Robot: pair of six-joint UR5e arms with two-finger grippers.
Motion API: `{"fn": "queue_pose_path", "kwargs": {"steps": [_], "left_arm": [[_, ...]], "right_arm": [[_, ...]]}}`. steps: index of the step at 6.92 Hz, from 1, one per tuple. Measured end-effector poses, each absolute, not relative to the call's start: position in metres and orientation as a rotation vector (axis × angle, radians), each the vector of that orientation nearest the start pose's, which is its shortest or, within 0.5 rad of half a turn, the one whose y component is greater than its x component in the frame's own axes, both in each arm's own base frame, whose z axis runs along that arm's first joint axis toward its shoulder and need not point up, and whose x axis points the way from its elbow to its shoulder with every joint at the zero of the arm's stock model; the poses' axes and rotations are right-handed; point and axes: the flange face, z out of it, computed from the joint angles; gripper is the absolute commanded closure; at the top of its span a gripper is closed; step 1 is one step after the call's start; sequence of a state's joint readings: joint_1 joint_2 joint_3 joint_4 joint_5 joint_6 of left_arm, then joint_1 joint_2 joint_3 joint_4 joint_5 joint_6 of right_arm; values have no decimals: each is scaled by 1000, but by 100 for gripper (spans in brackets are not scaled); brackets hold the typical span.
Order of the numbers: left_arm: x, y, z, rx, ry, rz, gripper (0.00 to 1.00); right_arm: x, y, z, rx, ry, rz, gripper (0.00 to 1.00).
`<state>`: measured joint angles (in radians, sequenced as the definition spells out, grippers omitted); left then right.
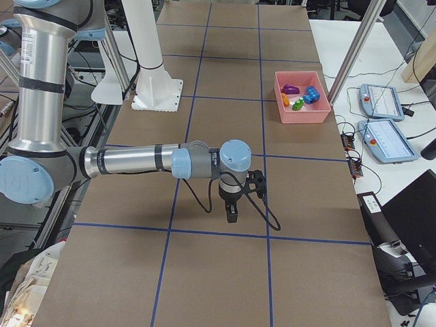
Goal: Put all blocks into box
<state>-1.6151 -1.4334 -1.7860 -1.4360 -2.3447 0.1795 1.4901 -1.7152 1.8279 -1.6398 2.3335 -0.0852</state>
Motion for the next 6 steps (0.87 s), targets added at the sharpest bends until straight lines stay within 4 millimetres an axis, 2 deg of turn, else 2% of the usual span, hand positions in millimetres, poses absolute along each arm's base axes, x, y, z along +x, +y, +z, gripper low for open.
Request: {"fn": "queue_pose_path", "kwargs": {"steps": [3,5,6], "left_arm": [[-81,-420,618,28,810,40,0],[-80,-416,598,59,822,15,0],[-79,-416,595,67,821,18,0]], "right_arm": [[20,-454,598,11,-686,-186,0],[18,-460,593,14,-690,-184,0],[19,-463,588,21,-715,-180,0]]}}
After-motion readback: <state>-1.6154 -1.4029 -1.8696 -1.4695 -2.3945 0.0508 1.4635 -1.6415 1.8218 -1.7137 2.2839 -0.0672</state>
